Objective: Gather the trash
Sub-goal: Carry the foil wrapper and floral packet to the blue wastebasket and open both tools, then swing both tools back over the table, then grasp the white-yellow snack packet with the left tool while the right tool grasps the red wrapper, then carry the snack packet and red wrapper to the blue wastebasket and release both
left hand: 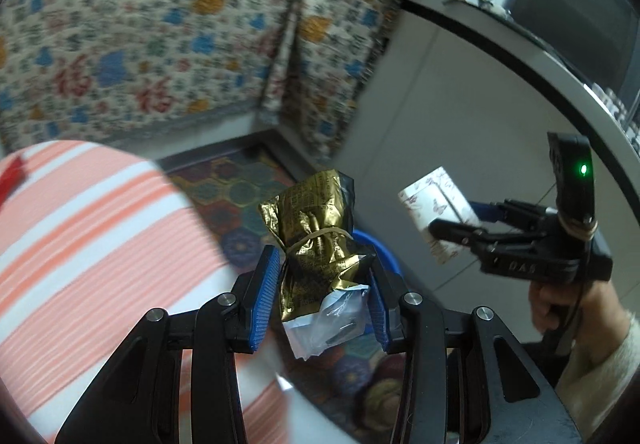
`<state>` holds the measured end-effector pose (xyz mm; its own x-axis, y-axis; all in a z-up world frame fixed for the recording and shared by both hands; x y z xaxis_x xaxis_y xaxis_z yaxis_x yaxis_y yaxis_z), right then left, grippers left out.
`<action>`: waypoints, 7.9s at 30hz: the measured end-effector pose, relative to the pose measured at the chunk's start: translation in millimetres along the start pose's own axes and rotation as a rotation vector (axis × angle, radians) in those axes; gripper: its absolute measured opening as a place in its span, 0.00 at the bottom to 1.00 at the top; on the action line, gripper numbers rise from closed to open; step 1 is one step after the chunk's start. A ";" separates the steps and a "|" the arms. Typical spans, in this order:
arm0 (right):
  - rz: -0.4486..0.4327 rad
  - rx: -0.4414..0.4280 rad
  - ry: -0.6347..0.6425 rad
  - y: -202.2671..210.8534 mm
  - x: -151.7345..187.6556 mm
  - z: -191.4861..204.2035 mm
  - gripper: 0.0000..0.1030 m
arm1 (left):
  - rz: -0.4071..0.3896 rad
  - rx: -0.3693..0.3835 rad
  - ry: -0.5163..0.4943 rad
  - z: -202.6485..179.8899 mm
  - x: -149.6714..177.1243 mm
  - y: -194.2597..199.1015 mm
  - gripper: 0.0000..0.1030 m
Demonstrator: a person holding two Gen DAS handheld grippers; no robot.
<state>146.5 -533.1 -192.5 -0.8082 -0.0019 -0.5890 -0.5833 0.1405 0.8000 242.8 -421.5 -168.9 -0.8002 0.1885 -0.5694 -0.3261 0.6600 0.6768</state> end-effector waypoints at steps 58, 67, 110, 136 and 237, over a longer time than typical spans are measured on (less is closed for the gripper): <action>-0.070 -0.216 0.389 -72.0 -62.3 291.2 0.79 | -0.096 -0.600 0.259 373.6 61.8 129.9 0.88; -0.013 -0.176 0.390 -132.2 -85.4 367.2 0.79 | -0.099 -0.623 0.284 414.4 50.1 137.5 1.00; -0.020 -0.232 0.371 -142.9 -98.1 374.2 0.83 | -0.200 -0.660 0.369 454.5 58.7 200.3 0.75; -0.051 -0.176 0.199 -248.9 -253.4 422.6 0.24 | -0.204 -0.668 0.387 464.8 59.1 194.6 0.91; -0.031 -0.015 -0.062 21.5 21.1 20.0 0.11 | -0.054 -0.042 -0.046 -13.2 8.4 9.6 0.07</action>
<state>118.6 -510.3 -190.0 -0.7831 0.0551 -0.6195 -0.6099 0.1266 0.7823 226.4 -423.1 -161.0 -0.7570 0.1873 -0.6260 -0.3900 0.6391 0.6629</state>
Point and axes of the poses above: each gripper's, at about its wrist camera, not at the fingertips, and y roughly against the way its jaws point, z to its left, x to its underside, the point moved 9 cm from there along -y, roughly the way its jaws point, and after that the axes turned 15 degrees about y, right-handed, at the moved point
